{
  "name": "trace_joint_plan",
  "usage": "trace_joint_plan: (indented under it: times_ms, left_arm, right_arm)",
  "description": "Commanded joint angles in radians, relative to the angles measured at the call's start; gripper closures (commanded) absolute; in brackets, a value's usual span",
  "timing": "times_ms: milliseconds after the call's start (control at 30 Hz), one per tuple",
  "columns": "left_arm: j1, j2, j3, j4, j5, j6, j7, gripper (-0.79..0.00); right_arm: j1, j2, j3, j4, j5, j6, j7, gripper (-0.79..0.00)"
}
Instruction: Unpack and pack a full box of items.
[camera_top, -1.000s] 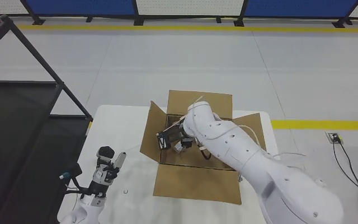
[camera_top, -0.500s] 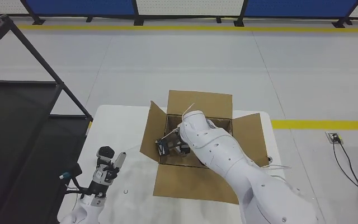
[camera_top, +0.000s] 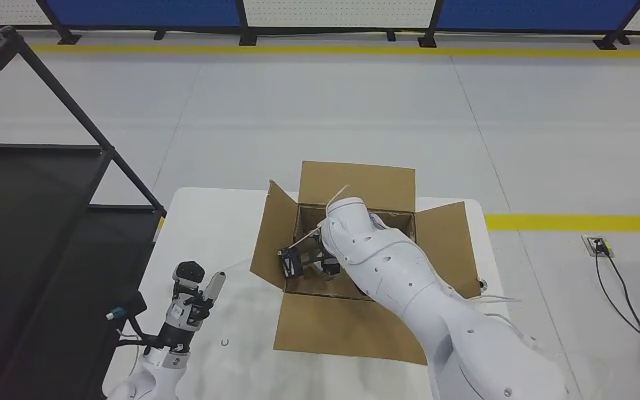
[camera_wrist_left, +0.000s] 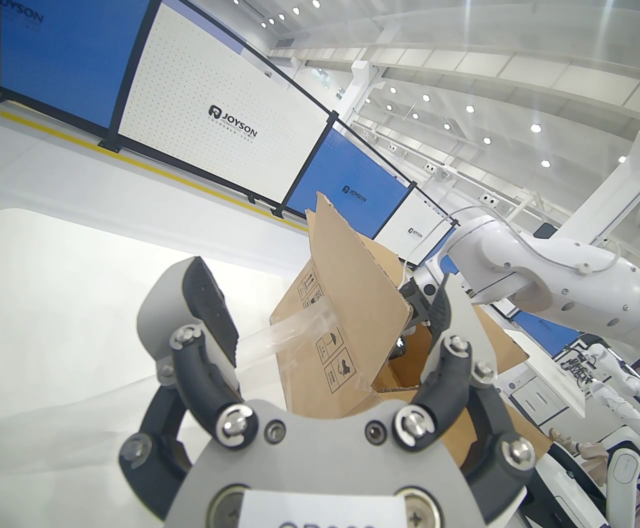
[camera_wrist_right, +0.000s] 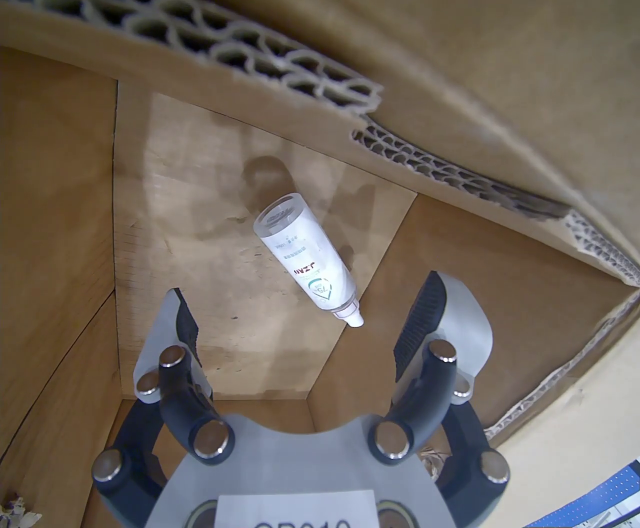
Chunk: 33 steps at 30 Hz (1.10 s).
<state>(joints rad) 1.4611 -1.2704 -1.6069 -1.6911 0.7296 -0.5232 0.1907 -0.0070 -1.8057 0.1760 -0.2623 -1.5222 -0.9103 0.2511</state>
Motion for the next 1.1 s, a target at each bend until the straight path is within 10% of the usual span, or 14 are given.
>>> trace_joint_plan:
  times_ms: [0,567,1067]
  left_arm:
    - [0.0,0.0,0.0,0.0,0.0,0.0,0.0,-0.785]
    - [0.014,0.003,-0.007,-0.024,-0.007,-0.008,-0.019,-0.785]
    - [0.004,0.004,-0.027,-0.033,-0.015,0.013,0.014,-0.785]
  right_arm:
    - [0.0,0.0,0.0,0.0,0.0,0.0,0.0,-0.785]
    - [0.004,0.015,0.041,0.007,0.041,0.083,-0.003,-0.785]
    - [-0.016,0.124,0.141,0.102,0.166,0.026,-0.551,-0.785]
